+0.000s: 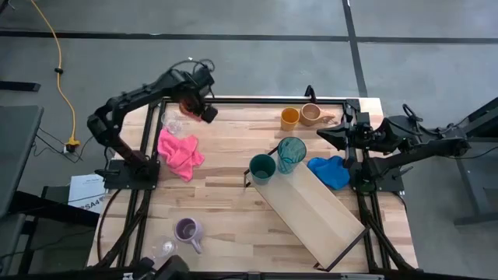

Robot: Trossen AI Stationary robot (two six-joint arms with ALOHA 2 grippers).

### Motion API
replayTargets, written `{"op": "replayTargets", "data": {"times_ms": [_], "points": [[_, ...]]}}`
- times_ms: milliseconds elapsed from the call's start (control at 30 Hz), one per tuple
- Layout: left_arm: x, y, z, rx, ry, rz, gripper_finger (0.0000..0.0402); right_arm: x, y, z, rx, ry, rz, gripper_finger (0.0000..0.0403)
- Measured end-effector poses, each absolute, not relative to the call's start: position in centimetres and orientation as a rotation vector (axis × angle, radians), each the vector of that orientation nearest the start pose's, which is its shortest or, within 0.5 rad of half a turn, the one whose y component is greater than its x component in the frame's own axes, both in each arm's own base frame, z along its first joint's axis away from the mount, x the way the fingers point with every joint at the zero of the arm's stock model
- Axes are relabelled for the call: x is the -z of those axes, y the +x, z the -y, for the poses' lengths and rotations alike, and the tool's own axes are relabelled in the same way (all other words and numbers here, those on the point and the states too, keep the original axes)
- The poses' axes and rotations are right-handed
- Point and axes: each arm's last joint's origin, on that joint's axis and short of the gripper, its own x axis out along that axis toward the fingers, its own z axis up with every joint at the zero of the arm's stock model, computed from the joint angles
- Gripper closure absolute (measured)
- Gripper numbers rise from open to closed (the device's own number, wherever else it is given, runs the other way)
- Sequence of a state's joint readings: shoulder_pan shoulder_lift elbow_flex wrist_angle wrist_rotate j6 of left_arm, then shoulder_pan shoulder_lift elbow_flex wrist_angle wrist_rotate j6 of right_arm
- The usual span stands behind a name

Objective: Stack small to large cups/mugs on shelf
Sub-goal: Put the red cup on the shelf

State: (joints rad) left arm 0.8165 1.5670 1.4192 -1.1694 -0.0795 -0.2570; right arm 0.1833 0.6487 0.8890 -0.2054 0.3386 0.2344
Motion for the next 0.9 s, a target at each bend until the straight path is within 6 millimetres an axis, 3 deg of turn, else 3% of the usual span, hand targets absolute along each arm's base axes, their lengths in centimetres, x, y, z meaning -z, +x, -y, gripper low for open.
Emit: {"op": "replayTargets", "data": {"times_ms": [100, 267, 433, 633, 900], "points": [[-34.0, 20.0, -20.3, -0.907, -0.624, -1.019, 0.0398, -38.3, 12.8, -1.4, 0.151, 0.243, 0.052, 0.0402], [-40.8, 20.2, -15.9, -0.758, -0.473, -0.665, 0.0399, -38.3, 12.8, -1.4, 0.150, 0.243, 0.052, 0.0402], [-44.6, 19.4, -9.9, -0.542, -0.346, -0.328, 0.0400, -38.3, 12.8, -1.4, 0.149, 0.261, 0.053, 0.0402], [-44.9, 18.7, -3.6, -0.297, -0.261, -0.066, 0.0400, -38.3, 12.8, -1.4, 0.149, 0.261, 0.053, 0.0402], [-40.9, 20.0, 1.9, -0.121, -0.248, 0.073, 0.0401, -38.3, 12.8, -1.4, 0.149, 0.262, 0.053, 0.0402]]}}
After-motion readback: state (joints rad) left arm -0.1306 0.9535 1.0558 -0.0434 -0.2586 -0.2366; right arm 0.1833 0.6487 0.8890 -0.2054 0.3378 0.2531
